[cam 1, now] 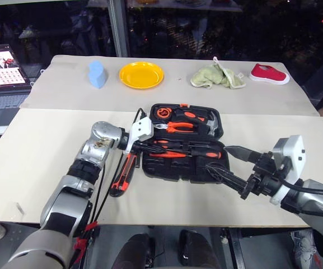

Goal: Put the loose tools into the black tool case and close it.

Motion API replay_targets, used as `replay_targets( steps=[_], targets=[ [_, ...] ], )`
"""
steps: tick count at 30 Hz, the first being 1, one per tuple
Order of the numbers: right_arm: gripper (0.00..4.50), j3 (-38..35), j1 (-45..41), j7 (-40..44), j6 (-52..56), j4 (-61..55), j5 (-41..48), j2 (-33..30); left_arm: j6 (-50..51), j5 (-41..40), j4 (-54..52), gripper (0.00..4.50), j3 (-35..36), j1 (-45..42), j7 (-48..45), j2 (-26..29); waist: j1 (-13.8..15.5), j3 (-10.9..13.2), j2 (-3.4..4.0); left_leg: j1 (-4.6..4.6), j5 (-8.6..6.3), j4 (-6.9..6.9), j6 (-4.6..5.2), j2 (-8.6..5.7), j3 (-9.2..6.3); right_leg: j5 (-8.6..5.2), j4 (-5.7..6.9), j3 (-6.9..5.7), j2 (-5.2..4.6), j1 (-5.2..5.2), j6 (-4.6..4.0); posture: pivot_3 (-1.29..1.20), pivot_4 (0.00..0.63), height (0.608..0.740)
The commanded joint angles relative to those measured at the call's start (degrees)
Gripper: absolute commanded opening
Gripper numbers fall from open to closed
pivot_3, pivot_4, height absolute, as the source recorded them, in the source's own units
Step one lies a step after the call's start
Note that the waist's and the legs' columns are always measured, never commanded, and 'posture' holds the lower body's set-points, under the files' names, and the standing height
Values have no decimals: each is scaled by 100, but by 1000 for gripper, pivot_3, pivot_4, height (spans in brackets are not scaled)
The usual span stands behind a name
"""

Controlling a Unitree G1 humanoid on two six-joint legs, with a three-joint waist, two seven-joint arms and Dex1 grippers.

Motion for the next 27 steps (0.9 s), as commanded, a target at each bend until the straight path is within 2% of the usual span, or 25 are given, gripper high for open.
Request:
replay_targets(
  steps=[1,18,27],
  targets=[
    [4500,-94,13,-44,-26,-196,149,-48,-220,28,1,14,-11,15,18,-49,-1,0,0,0,0,0,0,0,0,0,0,0,0,0,0,0,150,740],
    [4500,-86,-58,-199,-68,-211,353,-44,-651,386,737,14,-130,-55,165,5,28,-16,-2,12,-8,3,14,0,0,1,1,-1,-2,13,1,0,150,740],
    [4500,-68,-96,-211,-99,-156,341,-23,-797,418,721,14,-193,-65,79,-113,41,-20,-3,24,-11,1,18,1,1,1,0,-1,-3,23,1,0,150,740]
  ],
)
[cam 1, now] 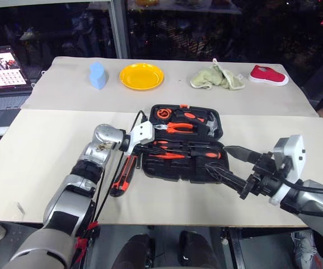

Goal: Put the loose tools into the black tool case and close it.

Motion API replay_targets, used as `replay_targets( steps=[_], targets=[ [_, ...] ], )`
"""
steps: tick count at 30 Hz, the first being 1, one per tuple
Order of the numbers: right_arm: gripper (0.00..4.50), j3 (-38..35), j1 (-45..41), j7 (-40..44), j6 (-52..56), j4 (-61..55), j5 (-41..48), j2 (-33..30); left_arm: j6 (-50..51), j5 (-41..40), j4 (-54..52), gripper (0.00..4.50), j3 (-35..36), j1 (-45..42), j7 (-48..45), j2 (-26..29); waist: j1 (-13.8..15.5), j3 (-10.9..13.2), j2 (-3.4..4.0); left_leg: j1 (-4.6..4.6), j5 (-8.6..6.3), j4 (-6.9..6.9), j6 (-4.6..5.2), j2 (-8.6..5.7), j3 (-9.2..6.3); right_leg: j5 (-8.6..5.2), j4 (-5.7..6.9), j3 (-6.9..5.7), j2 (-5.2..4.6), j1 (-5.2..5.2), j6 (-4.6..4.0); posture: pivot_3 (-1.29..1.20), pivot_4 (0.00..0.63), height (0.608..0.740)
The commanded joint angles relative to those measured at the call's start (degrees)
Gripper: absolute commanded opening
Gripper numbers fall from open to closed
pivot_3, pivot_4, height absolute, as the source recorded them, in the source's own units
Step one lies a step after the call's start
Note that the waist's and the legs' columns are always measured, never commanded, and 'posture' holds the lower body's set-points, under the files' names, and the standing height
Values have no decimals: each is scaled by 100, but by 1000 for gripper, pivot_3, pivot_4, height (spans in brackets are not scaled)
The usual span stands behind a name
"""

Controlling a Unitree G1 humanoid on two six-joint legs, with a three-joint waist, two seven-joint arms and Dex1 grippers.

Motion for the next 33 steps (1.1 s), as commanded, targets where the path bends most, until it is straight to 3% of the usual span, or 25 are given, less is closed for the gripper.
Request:
replay_targets(
  steps=[1,8,12,15,18,25,29,33],
  targets=[
    [4500,-77,-90,1,-104,-112,102,-18,-64,171,48,14,-153,0,-67,-44,1,0,0,0,0,0,0,0,0,0,0,0,0,0,0,0,150,740],
    [4500,50,-240,120,-130,29,-55,-37,203,-92,-395,14,104,-46,-246,293,-14,0,-1,-1,0,0,0,0,0,0,-1,1,1,-1,0,0,150,740],
    [4500,168,-535,338,-141,329,-219,-98,1303,-600,-1360,14,492,-10,-498,818,-77,1,-1,-8,0,-2,0,2,5,1,1,4,3,-13,-1,0,150,740],
    [4500,350,-848,640,-152,604,-358,-152,2556,-1050,-2352,680,897,149,-519,1463,-125,1,-1,-21,7,0,-11,3,4,1,3,2,10,-26,-2,0,150,740],
    [4500,573,-1113,993,-189,849,-563,-197,3365,-1354,-3154,1749,1327,633,-462,2184,-182,0,1,-18,8,-6,-14,2,5,1,2,2,23,-28,-1,0,150,740],
    [4500,928,-1769,1829,-238,1394,-837,-263,3724,-1445,-3608,4346,2694,2641,-292,3854,-242,4,3,2,18,-43,-32,2,8,-3,-3,0,28,-27,-8,0,150,740],
    [4500,926,-1892,2393,-111,1424,-643,-410,3612,-1256,-3462,4481,3164,3753,-238,4481,-209,8,9,23,18,-56,-35,3,9,-8,-5,-2,24,-24,-15,0,150,740],
    [4500,870,-1865,2645,26,1356,-417,-531,4193,-1494,-4153,4481,3117,4031,-74,4664,-57,10,9,33,-1,-58,-58,3,0,-9,-16,-15,3,-18,-15,0,150,740]
  ],
)
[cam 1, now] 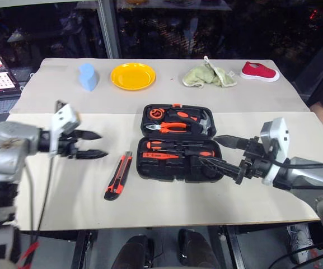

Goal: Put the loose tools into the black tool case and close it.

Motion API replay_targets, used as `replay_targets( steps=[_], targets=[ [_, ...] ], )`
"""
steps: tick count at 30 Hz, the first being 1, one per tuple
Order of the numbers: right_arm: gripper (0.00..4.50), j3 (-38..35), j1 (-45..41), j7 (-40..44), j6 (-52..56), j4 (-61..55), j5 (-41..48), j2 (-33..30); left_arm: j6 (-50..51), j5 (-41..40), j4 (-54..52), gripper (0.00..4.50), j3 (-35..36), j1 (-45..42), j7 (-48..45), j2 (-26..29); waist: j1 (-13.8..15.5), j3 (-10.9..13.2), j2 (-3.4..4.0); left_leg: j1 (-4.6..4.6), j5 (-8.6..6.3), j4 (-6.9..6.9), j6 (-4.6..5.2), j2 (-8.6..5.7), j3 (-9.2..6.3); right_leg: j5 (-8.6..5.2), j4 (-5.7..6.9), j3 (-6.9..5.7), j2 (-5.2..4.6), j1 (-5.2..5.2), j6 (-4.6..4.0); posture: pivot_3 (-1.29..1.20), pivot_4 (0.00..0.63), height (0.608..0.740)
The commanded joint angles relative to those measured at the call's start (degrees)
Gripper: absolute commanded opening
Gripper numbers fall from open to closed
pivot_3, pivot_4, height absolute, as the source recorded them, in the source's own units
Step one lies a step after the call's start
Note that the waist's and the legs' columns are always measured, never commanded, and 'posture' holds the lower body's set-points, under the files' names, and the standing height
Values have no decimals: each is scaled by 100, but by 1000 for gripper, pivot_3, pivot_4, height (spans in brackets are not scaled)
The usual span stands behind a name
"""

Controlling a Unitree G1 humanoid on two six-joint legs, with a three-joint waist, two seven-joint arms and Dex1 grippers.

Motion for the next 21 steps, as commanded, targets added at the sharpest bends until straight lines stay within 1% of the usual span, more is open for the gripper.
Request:
replay_targets(
  steps=[1,4,6,10,12,14,17,21],
  targets=[
    [4500,-184,-39,203,105,-184,284,-101,741,-285,-958,4481,-14,-112,216,160,73,3,-7,-1,-7,3,3,0,0,0,1,0,-1,2,1,0,150,740],
    [4500,-160,-5,176,142,-280,331,-80,1969,-633,-1792,4481,-414,-659,564,127,121,2,-10,-2,-18,7,9,-2,0,3,2,-1,0,4,5,0,150,740],
    [4500,-139,39,116,161,-372,354,-30,2961,-803,-2214,4481,-812,-1370,986,-54,120,2,-13,-4,-5,9,-10,-3,-1,4,3,-2,8,1,6,0,150,740],
    [4500,-70,196,-48,139,-591,333,105,4927,-1084,-2777,4481,-1750,-2698,1604,-343,70,0,-15,-4,14,7,-1,-6,1,4,14,8,19,16,6,0,150,740],
    [4500,7,313,-149,17,-701,141,202,5756,-1199,-2889,4481,-2134,-3217,2047,-693,16,0,-16,-4,24,0,16,-6,5,4,18,16,23,13,6,0,150,740],
    [4500,117,360,-270,-55,-780,-25,308,6009,-1381,-2811,4481,-2385,-3462,2391,-885,-40,0,-16,-6,25,-1,15,-6,4,3,18,17,26,9,5,0,150,740],
    [4500,237,461,-410,-100,-920,-179,485,6019,-1811,-2608,4481,-2807,-3601,2833,-989,-107,1,-16,-7,30,-6,6,-5,7,0,22,23,28,1,1,0,150,740],
    [4500,312,580,-559,-131,-1066,-282,651,6019,-2473,-2374,4481,-3297,-3701,3299,-892,-92,1,-17,-6,39,-10,-11,-4,1,-4,27,22,25,-2,-6,0,150,740]
  ],
)
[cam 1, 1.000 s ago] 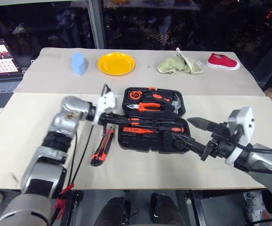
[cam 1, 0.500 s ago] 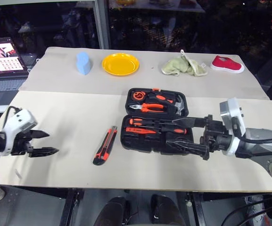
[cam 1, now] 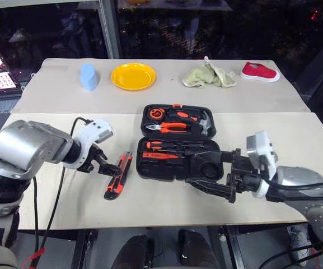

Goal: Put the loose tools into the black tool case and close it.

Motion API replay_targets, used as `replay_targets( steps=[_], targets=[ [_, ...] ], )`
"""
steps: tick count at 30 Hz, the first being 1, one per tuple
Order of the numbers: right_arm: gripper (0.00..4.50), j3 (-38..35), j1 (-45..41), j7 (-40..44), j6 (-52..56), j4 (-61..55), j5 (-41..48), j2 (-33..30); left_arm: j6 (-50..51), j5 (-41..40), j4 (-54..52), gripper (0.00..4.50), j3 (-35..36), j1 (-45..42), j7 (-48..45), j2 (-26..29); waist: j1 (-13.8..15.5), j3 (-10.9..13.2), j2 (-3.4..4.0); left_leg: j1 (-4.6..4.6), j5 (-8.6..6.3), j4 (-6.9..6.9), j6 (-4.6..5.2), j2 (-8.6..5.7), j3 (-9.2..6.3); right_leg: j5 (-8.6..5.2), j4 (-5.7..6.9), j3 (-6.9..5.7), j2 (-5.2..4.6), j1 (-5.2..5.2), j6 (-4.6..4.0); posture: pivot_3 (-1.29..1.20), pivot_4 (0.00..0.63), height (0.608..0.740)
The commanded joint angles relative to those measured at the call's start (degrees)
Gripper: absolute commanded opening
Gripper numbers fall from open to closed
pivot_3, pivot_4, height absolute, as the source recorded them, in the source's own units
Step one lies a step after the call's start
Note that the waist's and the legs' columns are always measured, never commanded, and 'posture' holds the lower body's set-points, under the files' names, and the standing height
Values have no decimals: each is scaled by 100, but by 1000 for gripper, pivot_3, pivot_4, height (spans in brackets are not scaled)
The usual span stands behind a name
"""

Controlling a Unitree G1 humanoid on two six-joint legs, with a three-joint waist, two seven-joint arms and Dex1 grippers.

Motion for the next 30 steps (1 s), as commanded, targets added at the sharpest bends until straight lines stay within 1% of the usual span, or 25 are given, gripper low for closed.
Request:
replay_targets(
  steps=[1,4,10,13,16,17,18,20,21,23,28,30],
  targets=[
    [4500,4,69,-158,-181,-286,-80,121,22,-561,179,4481,-325,-202,440,117,13,0,0,2,-1,0,-6,0,-3,0,-1,-2,0,3,0,0,150,740],
    [4500,35,263,-313,-234,-398,-181,270,22,-854,347,4481,-683,-240,842,-120,43,0,0,7,-11,1,-24,-1,-4,0,0,-1,0,7,0,0,150,740],
    [4500,128,391,-481,-251,-521,-270,429,22,-1208,608,4481,-1062,-381,1308,-393,77,-1,1,13,-10,2,-24,-4,-6,0,-1,-4,-2,8,0,0,150,740],
    [4500,127,417,-507,-264,-526,-291,453,22,-1398,711,4481,-1209,-450,1446,-472,93,-3,5,44,-15,-1,-31,-4,-8,-2,-4,-5,-2,27,1,0,150,740],
    [4500,79,432,-551,-292,-497,-290,482,22,-1571,802,3733,-1274,-471,1568,-503,89,-3,5,66,-18,-1,-38,-4,-8,-3,-5,-4,-3,52,4,0,150,740],
    [4500,65,434,-563,-297,-491,-284,492,22,-1616,830,3405,-1282,-478,1599,-511,86,-3,5,73,-19,-1,-38,-4,-8,-4,-6,-4,-3,82,5,0,150,740],
    [4500,58,423,-572,-299,-484,-285,499,22,-1693,946,2912,-1323,-528,1581,-516,82,-3,5,87,-21,-3,-38,-4,-10,-6,-10,-5,-2,93,8,0,150,740],
    [4500,54,408,-577,-309,-476,-316,498,22,-1707,1208,2342,-1344,-618,1593,-553,84,-3,5,92,-23,-4,-37,-4,-11,-10,-11,-5,-2,96,13,0,150,740],
    [4500,53,404,-578,-314,-473,-329,497,22,-1680,1291,1973,-1352,-650,1611,-569,83,-3,5,92,-23,-4,-36,-4,-11,-10,-11,-6,-2,95,13,0,150,740],
    [4500,8,404,-589,-326,-459,-336,499,22,-1580,1438,1724,-1353,-646,1638,-562,84,-3,5,94,-23,-4,-35,-4,-12,-11,-11,-6,-2,94,13,0,150,740],
    [4500,-142,450,-564,-319,-453,-290,437,22,-1255,1754,1695,-1221,-611,1557,-431,71,-3,6,105,-23,-5,-38,-4,-12,-11,-10,-4,-2,98,12,0,150,740],
    [4500,-223,458,-561,-296,-446,-251,411,-133,-967,2012,1678,-1191,-680,1469,-307,63,-3,6,107,-22,-5,-40,-3,-12,-13,-8,-4,-2,100,13,0,150,740]
  ],
)
